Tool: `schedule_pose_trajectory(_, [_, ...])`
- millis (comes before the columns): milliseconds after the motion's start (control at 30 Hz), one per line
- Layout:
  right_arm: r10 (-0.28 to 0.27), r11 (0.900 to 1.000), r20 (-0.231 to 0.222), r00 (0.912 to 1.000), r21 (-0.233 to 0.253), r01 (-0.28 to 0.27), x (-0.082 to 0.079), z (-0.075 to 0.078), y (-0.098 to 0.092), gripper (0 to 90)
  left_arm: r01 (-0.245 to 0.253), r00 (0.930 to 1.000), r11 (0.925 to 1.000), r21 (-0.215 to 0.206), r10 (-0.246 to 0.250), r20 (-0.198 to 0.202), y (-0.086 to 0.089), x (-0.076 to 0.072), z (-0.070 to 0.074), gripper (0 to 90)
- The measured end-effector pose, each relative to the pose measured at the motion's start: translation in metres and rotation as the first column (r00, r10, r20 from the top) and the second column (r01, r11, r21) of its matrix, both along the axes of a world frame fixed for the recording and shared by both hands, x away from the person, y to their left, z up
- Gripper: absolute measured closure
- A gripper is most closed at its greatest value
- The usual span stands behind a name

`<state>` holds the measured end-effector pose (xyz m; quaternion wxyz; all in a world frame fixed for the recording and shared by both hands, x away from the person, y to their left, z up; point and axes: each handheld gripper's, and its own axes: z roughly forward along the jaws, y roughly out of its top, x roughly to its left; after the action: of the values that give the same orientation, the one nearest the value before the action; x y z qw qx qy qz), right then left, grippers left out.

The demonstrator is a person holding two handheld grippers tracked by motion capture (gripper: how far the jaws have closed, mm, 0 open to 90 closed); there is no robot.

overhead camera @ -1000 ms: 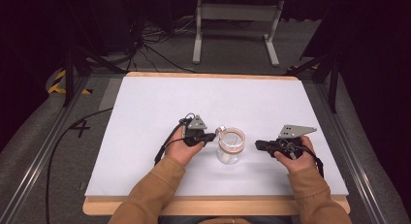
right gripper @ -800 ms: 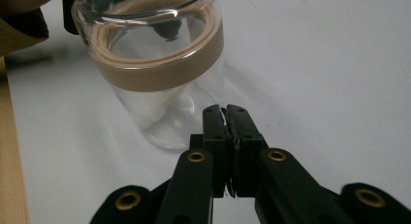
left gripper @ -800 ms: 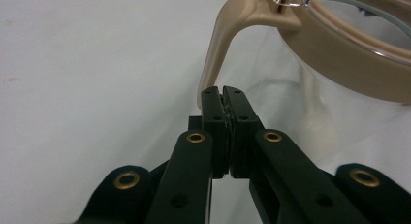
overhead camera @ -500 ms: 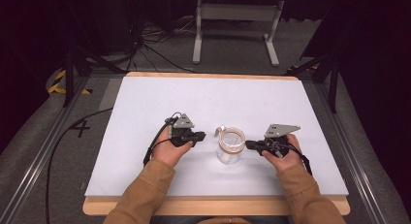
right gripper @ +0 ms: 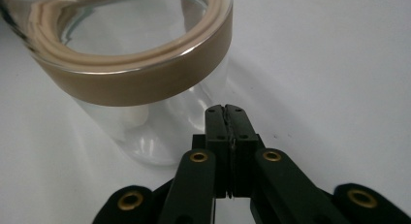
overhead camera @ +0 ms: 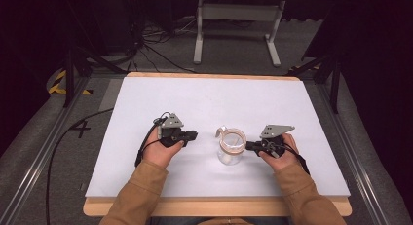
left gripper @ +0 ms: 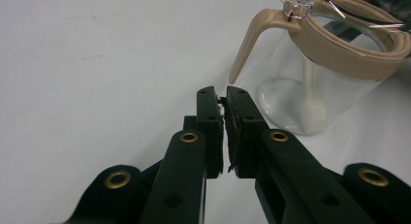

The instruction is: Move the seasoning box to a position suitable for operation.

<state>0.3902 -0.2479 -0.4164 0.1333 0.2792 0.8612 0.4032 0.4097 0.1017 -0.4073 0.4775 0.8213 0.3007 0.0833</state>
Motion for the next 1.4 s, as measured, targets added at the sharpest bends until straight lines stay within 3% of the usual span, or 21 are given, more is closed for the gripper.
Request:
schedule_pose_trajectory(200, [0.028,1.000,-0.008,0.9996,-0.007,-0.028,-0.007,0.001,0.005,90.0,0.004,1.0000,0.9998,-0.018,-0.004,-0.009,0.000,0.001,0.001,84.3])
schedule_pose_trajectory(967, [0.126,0.992,-0.024,0.9917,-0.023,-0.126,-0.023,-0.001,0.029,90.0,0.013,0.9999,0.9998,-0.015,-0.013,-0.010,-0.002,0.002,0.003,83.7])
schedule_pose_trajectory(1200, [0.115,0.993,-0.016,0.9933,-0.004,-0.115,-0.022,0.004,0.022,89.9,0.028,0.9994,0.9990,-0.033,-0.029,-0.017,-0.002,0.001,0.007,82.1])
schedule_pose_trajectory(1333, [0.081,0.997,-0.006,0.9967,0.010,-0.081,-0.021,0.009,0.011,89.9,0.066,0.9978,0.9977,-0.017,-0.066,-0.002,-0.005,0.000,0.019,79.8])
schedule_pose_trajectory(1400, [0.065,0.998,0.000,0.9979,0.016,-0.065,-0.021,0.011,0.004,89.9,0.084,0.9965,0.9960,-0.032,-0.083,0.002,-0.008,-0.001,0.025,78.9])
